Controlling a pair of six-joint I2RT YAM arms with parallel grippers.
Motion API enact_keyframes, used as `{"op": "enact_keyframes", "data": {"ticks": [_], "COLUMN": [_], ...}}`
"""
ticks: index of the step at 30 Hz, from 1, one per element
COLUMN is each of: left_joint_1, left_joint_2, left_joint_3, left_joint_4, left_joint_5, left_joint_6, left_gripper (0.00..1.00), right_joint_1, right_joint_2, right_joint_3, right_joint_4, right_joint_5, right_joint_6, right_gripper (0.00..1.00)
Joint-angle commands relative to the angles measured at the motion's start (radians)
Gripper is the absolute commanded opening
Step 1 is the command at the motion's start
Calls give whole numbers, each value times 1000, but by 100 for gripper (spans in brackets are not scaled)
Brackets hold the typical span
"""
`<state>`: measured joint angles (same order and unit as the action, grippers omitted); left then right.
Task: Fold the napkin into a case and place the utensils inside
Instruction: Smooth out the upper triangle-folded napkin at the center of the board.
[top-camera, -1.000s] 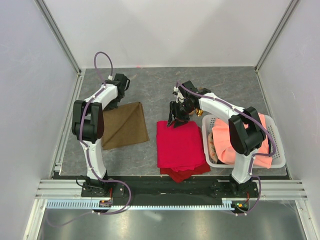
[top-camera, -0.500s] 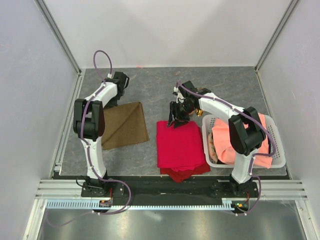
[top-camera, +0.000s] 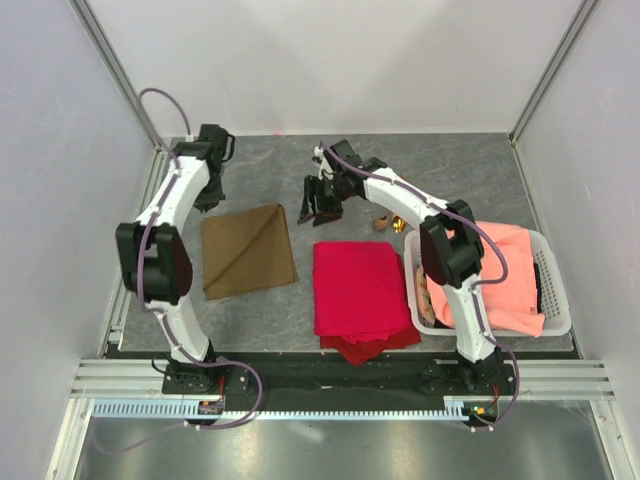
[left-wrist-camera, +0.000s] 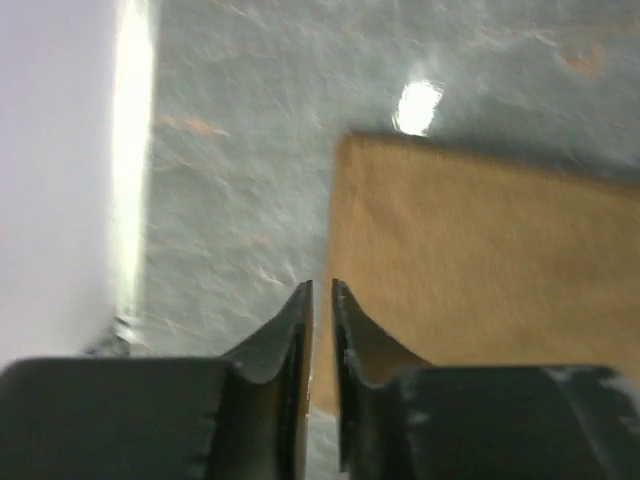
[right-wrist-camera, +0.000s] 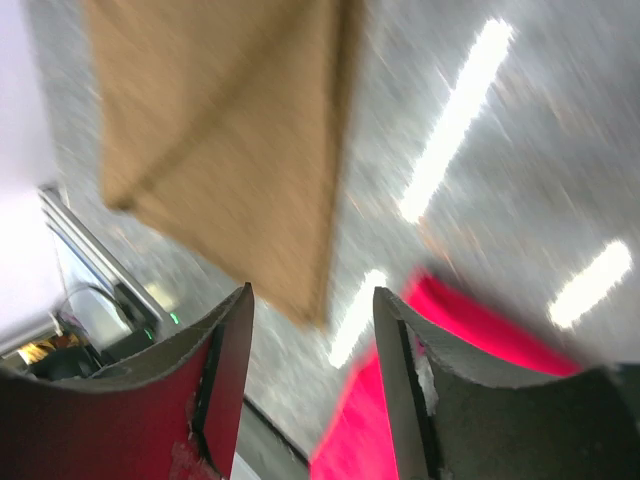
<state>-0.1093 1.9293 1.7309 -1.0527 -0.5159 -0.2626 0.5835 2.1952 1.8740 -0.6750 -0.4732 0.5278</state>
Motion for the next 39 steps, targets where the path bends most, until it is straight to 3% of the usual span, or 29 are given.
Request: {"op": "enact_keyframes", "data": {"ticks": [1, 2, 6, 8, 13, 19, 29, 39], "left_joint_1": [60, 71, 172, 203, 296, 318, 414, 434], "left_joint_2": [-234, -268, -394, -424, -447, -467, -495, -440], "left_joint_3": [-242, -349, -540, -589, -668, -732, -774, -794], "left_joint_4": [8, 25, 111, 115, 143, 177, 186, 215], "left_joint_5": [357, 428, 540, 572, 662, 683, 659, 657], "left_joint_6": [-159, -170, -196, -202, -242, -283, -311, -349], "left_gripper": [9, 8, 7, 7, 6, 6, 2, 2], "right_joint_1": [38, 53, 88, 102, 119, 119, 116, 101], "right_joint_2": [125, 148, 235, 255, 322, 400, 410, 437], "right_joint_3": [196, 227, 315, 292, 304, 367, 307, 301], "right_joint_4": [132, 171, 314, 458, 638, 666, 700, 721], "right_joint_5": [-19, -22, -47, -62, -71, -59, -67, -74], "right_joint_6": [80, 92, 170, 250, 363, 434, 434, 468], "right_gripper": [60, 60, 57, 51, 32, 20, 17, 14]}}
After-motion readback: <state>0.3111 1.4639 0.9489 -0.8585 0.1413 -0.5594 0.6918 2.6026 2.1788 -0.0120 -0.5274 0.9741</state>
